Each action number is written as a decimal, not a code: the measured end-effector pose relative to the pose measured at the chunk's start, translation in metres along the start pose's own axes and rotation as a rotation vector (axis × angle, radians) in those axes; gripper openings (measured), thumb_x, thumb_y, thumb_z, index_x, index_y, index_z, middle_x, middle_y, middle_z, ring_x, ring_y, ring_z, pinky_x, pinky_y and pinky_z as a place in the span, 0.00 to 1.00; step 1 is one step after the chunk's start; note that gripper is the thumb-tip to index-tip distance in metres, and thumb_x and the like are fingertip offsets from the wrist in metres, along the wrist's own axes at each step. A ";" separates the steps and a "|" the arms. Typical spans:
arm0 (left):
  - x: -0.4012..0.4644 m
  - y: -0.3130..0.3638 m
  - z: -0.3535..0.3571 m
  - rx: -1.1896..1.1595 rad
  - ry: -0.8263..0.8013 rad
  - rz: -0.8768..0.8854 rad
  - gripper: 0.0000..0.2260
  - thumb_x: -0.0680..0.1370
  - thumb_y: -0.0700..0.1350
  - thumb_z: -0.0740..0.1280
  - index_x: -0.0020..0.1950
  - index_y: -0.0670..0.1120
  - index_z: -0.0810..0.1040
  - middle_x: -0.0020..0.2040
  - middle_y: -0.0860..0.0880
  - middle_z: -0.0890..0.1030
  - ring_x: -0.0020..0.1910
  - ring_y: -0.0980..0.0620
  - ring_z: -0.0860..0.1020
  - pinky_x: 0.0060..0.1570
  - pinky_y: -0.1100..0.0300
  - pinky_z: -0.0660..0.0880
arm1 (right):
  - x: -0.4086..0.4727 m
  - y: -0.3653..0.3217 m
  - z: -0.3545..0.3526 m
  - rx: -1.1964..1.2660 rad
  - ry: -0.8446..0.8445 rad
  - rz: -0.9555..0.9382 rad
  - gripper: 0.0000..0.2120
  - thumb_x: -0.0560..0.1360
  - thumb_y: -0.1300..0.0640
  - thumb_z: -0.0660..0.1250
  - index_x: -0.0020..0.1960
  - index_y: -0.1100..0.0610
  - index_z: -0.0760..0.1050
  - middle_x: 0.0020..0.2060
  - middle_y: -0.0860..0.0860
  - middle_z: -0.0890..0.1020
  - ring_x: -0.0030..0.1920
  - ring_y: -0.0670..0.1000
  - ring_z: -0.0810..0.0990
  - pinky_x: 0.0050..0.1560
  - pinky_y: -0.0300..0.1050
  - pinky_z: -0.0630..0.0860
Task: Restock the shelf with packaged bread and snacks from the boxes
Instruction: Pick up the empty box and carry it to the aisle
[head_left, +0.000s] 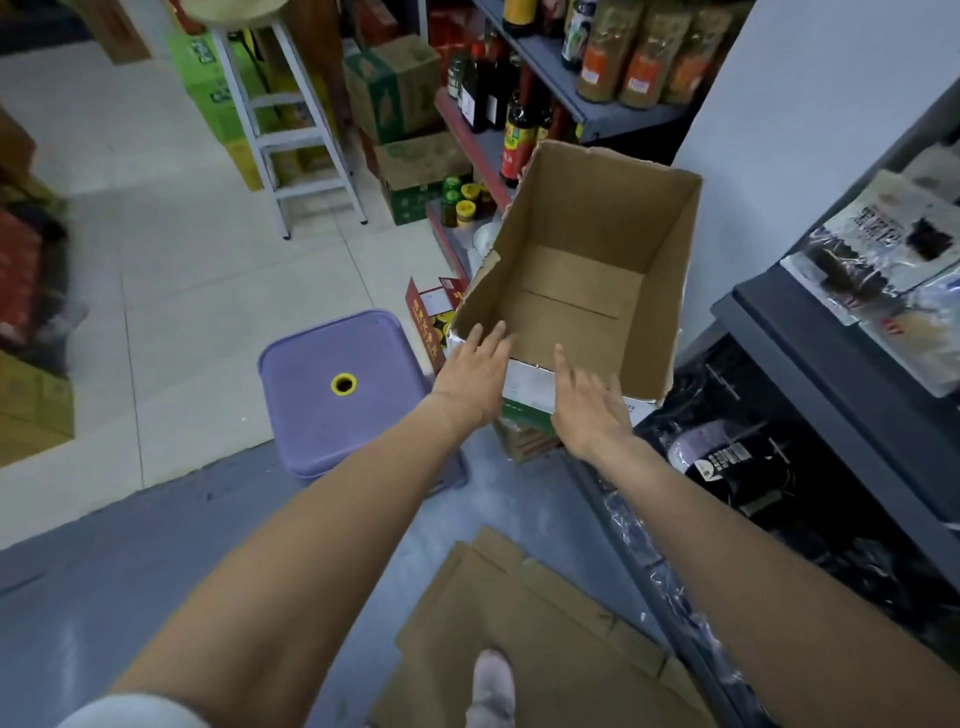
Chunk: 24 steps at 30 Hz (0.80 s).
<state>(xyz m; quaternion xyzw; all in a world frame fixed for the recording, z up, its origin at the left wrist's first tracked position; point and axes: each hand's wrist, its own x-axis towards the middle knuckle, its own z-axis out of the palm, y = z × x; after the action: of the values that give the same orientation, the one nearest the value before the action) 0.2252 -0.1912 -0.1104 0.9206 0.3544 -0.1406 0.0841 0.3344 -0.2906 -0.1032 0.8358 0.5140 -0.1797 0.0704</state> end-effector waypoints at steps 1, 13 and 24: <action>0.003 0.000 0.003 0.024 -0.011 -0.013 0.31 0.78 0.41 0.63 0.77 0.44 0.51 0.78 0.45 0.53 0.77 0.43 0.50 0.75 0.49 0.50 | 0.003 0.004 0.002 -0.017 0.030 0.003 0.34 0.75 0.66 0.61 0.76 0.59 0.50 0.66 0.56 0.69 0.69 0.56 0.65 0.73 0.55 0.54; -0.068 -0.023 0.007 0.106 -0.061 -0.084 0.13 0.79 0.48 0.63 0.61 0.45 0.76 0.59 0.45 0.74 0.61 0.45 0.70 0.54 0.54 0.70 | -0.049 -0.021 0.011 0.004 0.122 -0.230 0.11 0.74 0.68 0.57 0.50 0.54 0.69 0.46 0.55 0.73 0.52 0.56 0.73 0.45 0.46 0.63; -0.254 -0.109 0.010 0.001 0.160 -0.334 0.11 0.80 0.44 0.60 0.61 0.49 0.74 0.56 0.47 0.76 0.56 0.47 0.71 0.53 0.55 0.69 | -0.103 -0.164 0.015 0.198 0.195 -0.500 0.11 0.76 0.67 0.59 0.52 0.56 0.75 0.45 0.55 0.78 0.51 0.57 0.74 0.59 0.48 0.64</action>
<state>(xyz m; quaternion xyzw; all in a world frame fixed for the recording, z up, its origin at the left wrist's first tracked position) -0.0307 -0.2729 -0.0447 0.8574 0.5077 -0.0789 0.0307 0.1438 -0.3057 -0.0677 0.6994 0.6883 -0.1595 -0.1078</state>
